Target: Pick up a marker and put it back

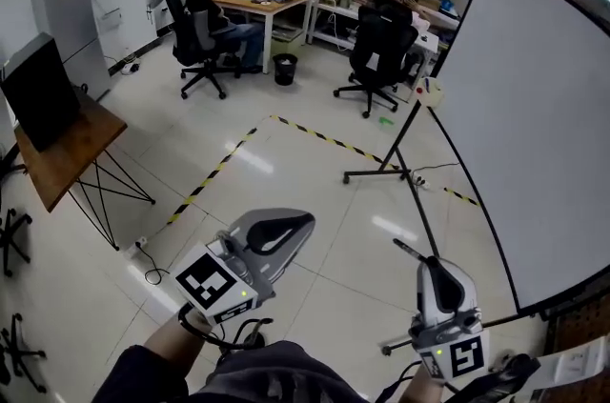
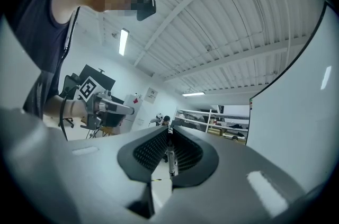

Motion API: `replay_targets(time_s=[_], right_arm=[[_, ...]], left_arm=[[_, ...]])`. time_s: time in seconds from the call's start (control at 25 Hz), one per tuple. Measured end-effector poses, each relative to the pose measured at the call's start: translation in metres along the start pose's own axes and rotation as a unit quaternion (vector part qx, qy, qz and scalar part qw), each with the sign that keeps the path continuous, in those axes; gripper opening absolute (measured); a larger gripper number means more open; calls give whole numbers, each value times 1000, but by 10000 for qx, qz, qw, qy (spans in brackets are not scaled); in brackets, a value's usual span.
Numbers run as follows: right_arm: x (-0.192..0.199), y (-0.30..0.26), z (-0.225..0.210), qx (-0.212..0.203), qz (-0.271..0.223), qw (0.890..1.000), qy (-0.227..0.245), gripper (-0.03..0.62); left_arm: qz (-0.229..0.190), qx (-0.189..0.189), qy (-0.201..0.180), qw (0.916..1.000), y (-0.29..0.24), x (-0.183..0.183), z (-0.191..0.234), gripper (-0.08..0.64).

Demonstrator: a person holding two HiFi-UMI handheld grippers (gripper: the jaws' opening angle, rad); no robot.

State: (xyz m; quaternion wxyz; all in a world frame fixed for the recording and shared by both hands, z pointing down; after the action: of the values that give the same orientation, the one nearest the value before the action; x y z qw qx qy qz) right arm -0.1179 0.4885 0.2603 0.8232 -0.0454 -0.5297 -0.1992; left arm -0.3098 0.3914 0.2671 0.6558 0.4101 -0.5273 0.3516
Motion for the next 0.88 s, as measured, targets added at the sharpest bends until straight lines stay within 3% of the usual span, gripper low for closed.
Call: replay_targets(time_s=[0.48, 0.88], right_arm=[[0, -20, 28, 80, 330, 9994, 97, 28], [-5, -51, 47, 185, 452, 9986, 216, 28]], left_arm=[[-72, 61, -137, 9999, 31, -10, 33, 6], [-206, 217, 2, 9996, 46, -14, 67, 6]])
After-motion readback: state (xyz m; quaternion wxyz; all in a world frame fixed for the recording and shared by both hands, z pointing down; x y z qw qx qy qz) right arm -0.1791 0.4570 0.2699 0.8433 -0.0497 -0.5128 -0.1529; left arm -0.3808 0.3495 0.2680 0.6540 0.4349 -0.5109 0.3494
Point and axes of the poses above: the fingertips, and each gripper's own axes: y backward along the fingers, z to its left, x out of its underside, the point moved 3 cm from there along y, backward along the fingers, and after that the axes turned 8 degrees about y, right-handed, at the moved point
